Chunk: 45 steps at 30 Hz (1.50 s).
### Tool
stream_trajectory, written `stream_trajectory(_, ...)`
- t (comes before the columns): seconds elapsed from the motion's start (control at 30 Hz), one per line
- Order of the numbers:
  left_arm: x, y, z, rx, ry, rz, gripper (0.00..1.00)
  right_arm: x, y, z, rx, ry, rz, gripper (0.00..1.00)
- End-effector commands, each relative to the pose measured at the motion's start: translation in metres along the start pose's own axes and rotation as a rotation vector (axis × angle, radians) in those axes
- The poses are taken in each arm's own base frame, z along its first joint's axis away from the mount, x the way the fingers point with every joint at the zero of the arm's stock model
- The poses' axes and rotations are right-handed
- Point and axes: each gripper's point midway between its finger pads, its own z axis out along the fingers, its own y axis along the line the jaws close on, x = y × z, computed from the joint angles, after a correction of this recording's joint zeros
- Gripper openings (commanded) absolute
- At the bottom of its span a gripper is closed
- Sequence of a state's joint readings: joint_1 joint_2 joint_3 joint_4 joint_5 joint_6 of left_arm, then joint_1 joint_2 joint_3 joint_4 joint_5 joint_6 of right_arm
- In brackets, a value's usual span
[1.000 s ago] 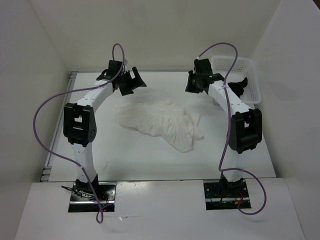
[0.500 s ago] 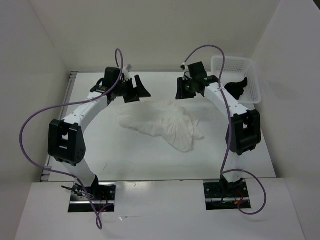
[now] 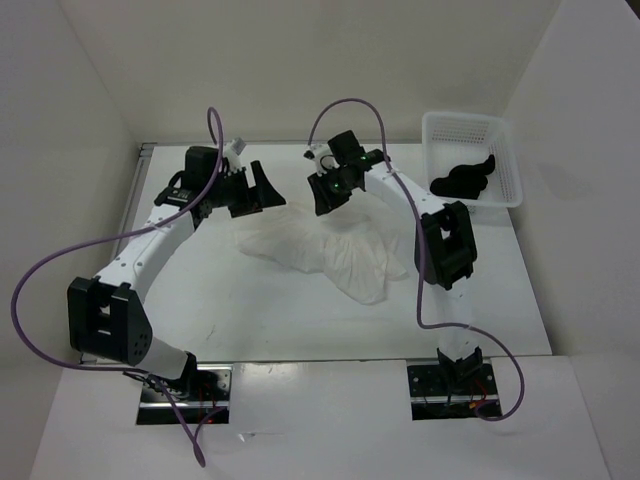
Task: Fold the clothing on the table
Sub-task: Flatten the skirt out
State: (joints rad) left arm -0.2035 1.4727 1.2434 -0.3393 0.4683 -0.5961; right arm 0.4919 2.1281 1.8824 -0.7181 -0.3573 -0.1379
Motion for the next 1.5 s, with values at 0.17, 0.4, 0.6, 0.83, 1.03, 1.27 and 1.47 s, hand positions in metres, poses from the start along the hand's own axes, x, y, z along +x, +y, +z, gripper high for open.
stream_trajectory(0.17, 0.015, 0.012, -0.003, -0.035, 0.027, 0.031, 0.88, 0.011, 0.0, 0.017, -0.081, 0.045, -0.041, 0.4)
stream_trajectory(0.4, 0.02, 0.019, 0.0, -0.055, 0.044, 0.018, 0.88, 0.023, 0.02, 0.021, -0.173, 0.076, -0.014, 0.13)
stream_trajectory(0.6, 0.022, 0.021, 0.001, -0.055, 0.045, 0.018, 0.88, 0.016, 0.018, 0.003, -0.089, 0.046, -0.025, 0.0)
stream_trajectory(0.83, 0.028, 0.028, 0.006, -0.066, 0.066, 0.014, 0.88, -0.046, -0.028, -0.036, 0.039, -0.113, 0.048, 0.0)
stream_trajectory(1.03, 0.031, 0.03, 0.009, -0.062, 0.078, 0.009, 0.88, -0.076, -0.072, -0.037, 0.084, -0.175, 0.118, 0.0)
stream_trajectory(1.27, 0.035, 0.033, 0.011, -0.069, 0.092, 0.001, 0.88, -0.046, -0.103, 0.025, 0.093, -0.067, 0.219, 0.0)
stream_trajectory(1.47, 0.035, 0.033, 0.011, -0.069, 0.092, 0.001, 0.88, -0.023, -0.145, 0.052, 0.224, -0.034, 0.292, 0.0)
